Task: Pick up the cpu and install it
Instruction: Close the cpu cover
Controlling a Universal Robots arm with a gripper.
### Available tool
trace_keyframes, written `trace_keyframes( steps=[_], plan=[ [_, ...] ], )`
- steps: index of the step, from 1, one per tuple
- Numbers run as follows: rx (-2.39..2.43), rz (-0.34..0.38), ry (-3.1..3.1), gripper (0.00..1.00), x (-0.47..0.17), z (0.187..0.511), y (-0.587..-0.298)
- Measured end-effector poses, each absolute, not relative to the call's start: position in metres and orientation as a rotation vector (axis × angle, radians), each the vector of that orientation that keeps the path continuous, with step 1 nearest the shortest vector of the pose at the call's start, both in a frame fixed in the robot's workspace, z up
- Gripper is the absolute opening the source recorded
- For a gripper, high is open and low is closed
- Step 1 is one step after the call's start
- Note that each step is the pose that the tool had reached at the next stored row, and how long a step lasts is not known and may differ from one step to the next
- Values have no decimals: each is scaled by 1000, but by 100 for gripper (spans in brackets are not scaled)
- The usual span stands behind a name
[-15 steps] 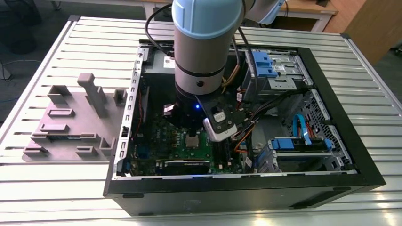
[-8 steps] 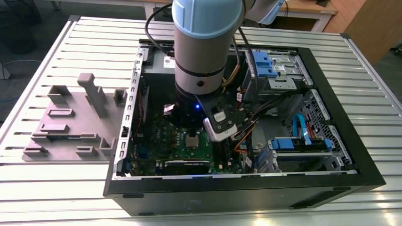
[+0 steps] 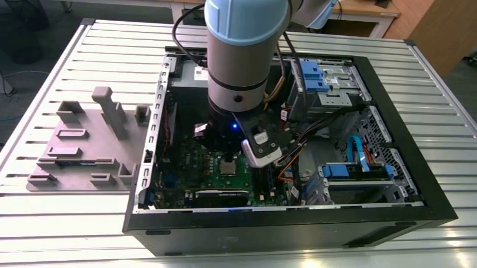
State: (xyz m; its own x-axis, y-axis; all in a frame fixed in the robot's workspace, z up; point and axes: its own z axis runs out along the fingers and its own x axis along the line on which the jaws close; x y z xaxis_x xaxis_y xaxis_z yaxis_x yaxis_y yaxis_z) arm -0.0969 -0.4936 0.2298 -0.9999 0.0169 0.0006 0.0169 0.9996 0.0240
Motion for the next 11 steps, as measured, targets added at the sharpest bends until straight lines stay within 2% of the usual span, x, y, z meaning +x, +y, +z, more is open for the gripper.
trace_keyframes(
  steps=[11],
  plan=[
    [-27, -38, -3141, 11, -93, 230, -494]
  ],
)
